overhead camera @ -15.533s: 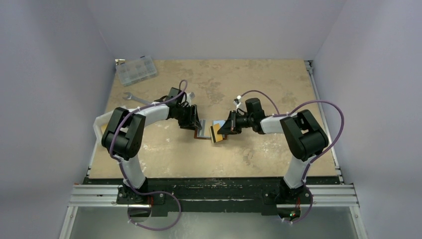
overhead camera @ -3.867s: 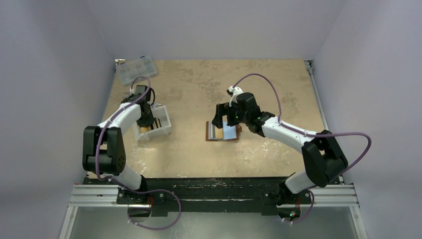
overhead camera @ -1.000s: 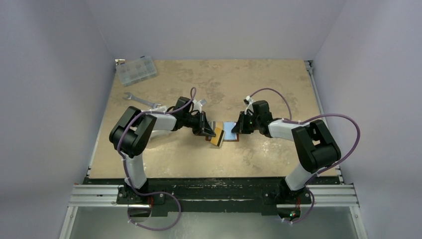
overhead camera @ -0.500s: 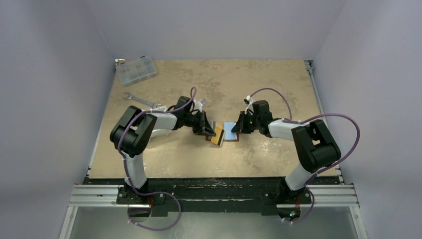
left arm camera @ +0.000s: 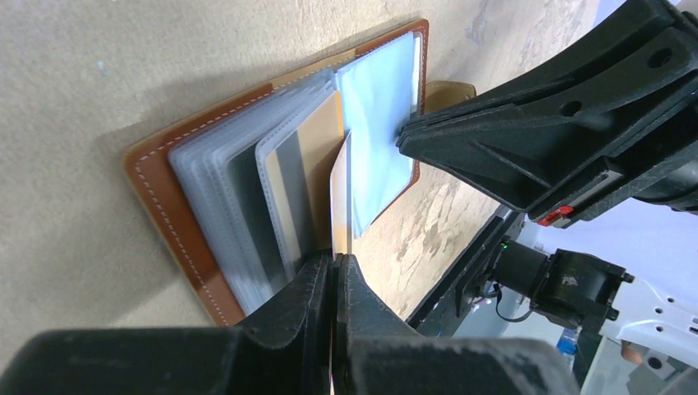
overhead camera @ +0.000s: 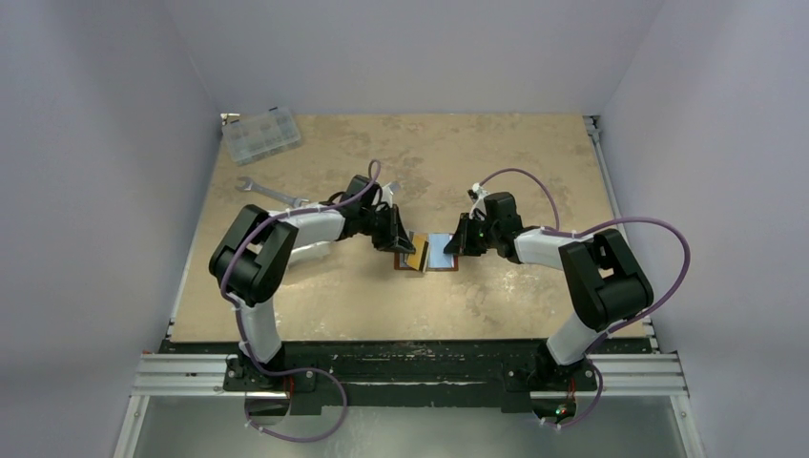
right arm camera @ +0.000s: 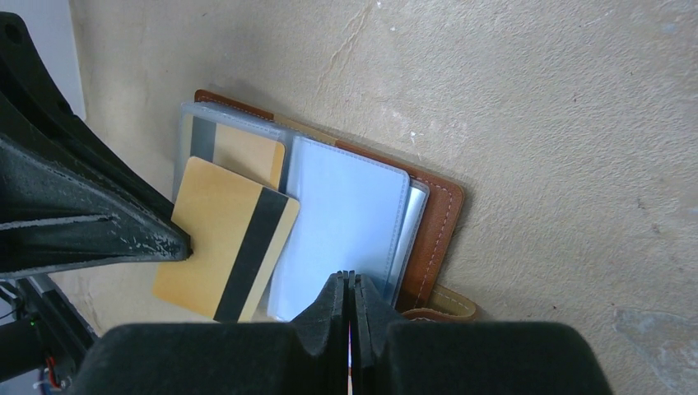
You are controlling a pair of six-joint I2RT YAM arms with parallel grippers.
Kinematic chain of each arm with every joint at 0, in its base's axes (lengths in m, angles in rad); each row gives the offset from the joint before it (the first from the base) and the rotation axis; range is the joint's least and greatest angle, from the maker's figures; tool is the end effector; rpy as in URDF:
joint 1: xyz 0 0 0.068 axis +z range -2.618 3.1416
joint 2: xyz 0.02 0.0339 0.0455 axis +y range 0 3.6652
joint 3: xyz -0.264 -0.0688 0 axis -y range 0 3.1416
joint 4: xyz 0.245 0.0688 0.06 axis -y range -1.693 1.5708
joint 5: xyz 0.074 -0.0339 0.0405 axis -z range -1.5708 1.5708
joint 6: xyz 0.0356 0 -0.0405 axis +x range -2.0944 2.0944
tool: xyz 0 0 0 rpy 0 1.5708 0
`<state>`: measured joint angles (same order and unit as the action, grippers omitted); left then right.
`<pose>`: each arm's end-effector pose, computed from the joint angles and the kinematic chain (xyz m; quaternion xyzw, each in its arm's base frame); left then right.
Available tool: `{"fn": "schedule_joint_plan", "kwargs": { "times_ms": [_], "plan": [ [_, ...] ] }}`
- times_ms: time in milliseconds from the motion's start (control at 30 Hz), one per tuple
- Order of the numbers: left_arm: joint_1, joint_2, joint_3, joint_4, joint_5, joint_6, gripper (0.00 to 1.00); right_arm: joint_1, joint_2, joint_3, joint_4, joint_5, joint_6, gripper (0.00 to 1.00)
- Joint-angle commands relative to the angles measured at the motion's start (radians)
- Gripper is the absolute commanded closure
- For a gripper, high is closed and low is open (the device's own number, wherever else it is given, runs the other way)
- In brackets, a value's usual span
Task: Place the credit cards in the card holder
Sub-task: Insert the credit card into the card holder.
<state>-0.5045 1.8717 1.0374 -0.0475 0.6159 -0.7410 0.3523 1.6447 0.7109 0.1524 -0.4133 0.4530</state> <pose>0.3164 -0.1982 0.1449 -0.0042 0.9028 -0.4195 0.0950 0.2852 0.1201 0.1404 -0.0333 0.9063 0.3217 0.2720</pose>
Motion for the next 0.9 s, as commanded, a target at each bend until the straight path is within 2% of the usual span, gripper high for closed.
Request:
{"fn": "schedule_joint_plan", "kwargs": {
  "times_ms": [0, 200, 333, 567, 867],
  "plan": [
    [-0.034, 0.007, 0.052, -0.076, -0.091, 0.007, 1.0, -0.01, -0.006, -0.015, 0.017, 0.016, -0.014, 1.0],
    [-0.063, 0.002, 0.107, -0.167, -0.191, 0.018, 1.0, -0.009, -0.011, -0.022, 0.028, 0.014, -0.013, 1.0],
    [-0.065, -0.02, 0.102, -0.171, -0.208, 0.007, 1.0, -0.01, -0.014, -0.023, 0.029, 0.011, -0.014, 1.0],
    [-0.065, 0.025, 0.036, 0.004, -0.126, -0.07, 1.0, -0.01, -0.019, -0.028, 0.032, 0.002, -0.014, 1.0],
    [-0.065, -0.006, -0.053, 0.196, -0.195, -0.202, 1.0, -0.009, -0.025, -0.036, 0.043, -0.002, -0.011, 1.0]
  ]
}}
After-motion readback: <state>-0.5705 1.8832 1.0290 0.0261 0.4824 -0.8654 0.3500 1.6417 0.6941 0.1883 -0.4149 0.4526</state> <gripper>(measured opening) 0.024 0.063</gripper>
